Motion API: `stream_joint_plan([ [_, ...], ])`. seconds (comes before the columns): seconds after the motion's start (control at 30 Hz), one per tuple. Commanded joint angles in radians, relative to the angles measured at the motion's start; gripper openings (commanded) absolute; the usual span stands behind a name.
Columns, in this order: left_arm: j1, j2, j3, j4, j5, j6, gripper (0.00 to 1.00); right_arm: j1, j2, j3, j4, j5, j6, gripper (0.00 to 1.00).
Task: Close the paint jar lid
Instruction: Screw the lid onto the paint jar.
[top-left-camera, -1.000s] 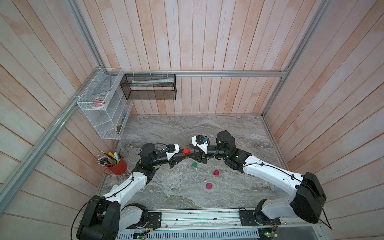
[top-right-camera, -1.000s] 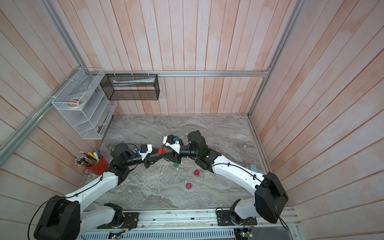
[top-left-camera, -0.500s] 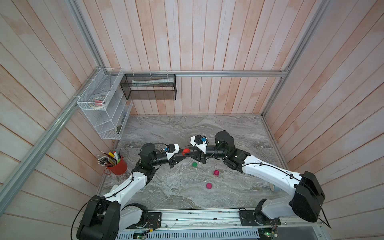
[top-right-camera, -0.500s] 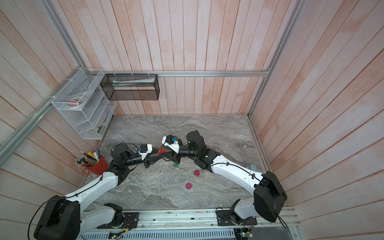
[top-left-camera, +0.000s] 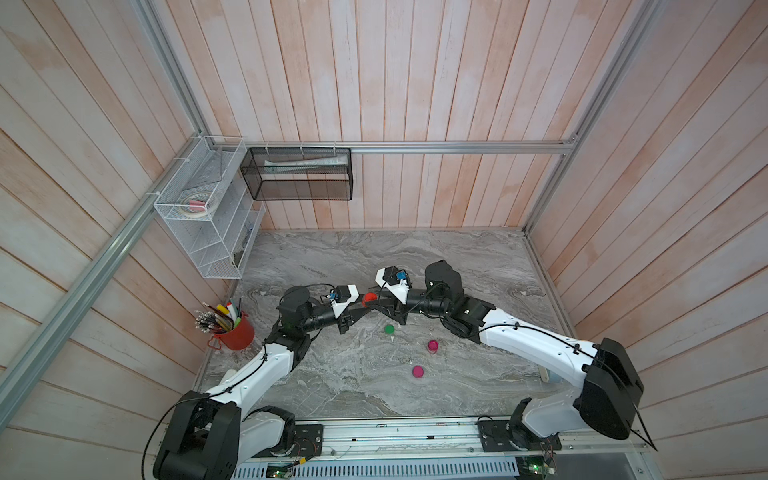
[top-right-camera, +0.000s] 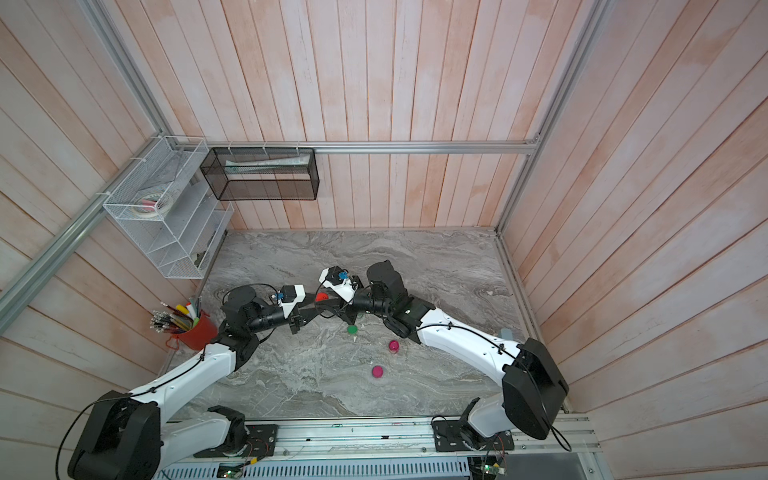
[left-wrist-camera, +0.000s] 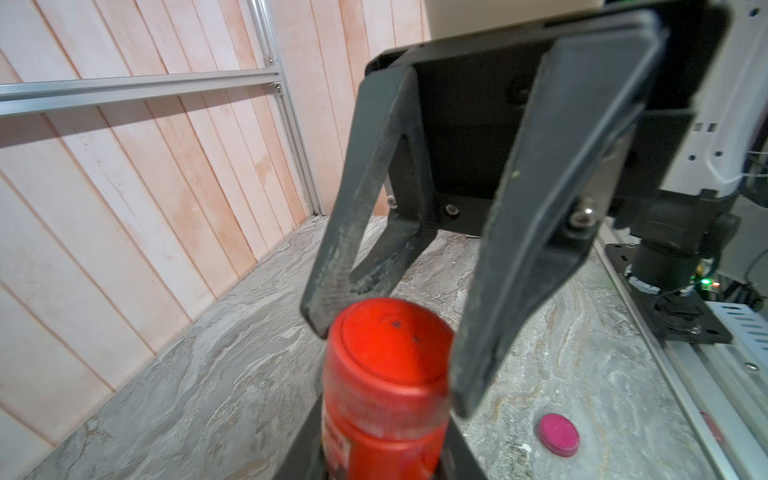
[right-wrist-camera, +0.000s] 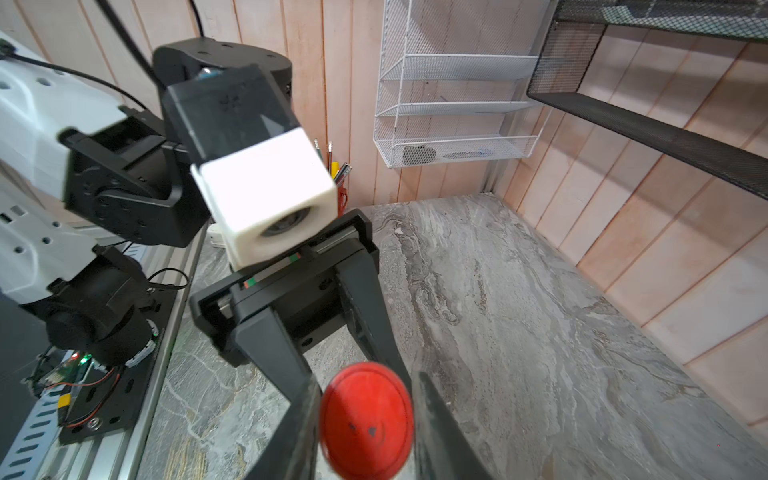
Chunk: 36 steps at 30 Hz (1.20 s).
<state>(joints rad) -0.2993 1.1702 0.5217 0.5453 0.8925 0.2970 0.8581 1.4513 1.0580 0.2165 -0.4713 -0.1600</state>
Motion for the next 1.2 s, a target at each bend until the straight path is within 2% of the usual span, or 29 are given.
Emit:
stream_joint_plan([
  [0.0,-0.009,-0.049,-0.008,0.050,-0.108,0.033,0.27,0.031,0.046,0.028,-0.010,0.096,0.073,0.25],
  [0.27,-0.017,-0.145,-0.080,0.147,-0.449,0.082,0.27,0.071,0.129,0.050,0.115,0.234,0.340,0.23],
  [0.43,-0.034,-0.181,-0.104,0.164,-0.620,0.123,0.27,0.093,0.200,0.091,0.155,0.332,0.508,0.23],
  [0.53,-0.045,-0.190,-0.107,0.152,-0.687,0.147,0.27,0.100,0.238,0.122,0.175,0.331,0.569,0.23],
  [0.6,-0.047,-0.191,-0.103,0.144,-0.712,0.152,0.27,0.107,0.253,0.141,0.180,0.330,0.580,0.24],
  [0.7,-0.049,-0.190,-0.100,0.138,-0.721,0.152,0.27,0.110,0.254,0.147,0.184,0.332,0.585,0.33],
  [1.0,-0.049,-0.164,-0.085,0.116,-0.714,0.143,0.27,0.110,0.166,0.057,0.188,0.390,0.560,0.48],
  [1.17,-0.049,-0.149,-0.077,0.108,-0.711,0.143,0.27,0.109,0.118,0.007,0.192,0.396,0.547,0.51],
])
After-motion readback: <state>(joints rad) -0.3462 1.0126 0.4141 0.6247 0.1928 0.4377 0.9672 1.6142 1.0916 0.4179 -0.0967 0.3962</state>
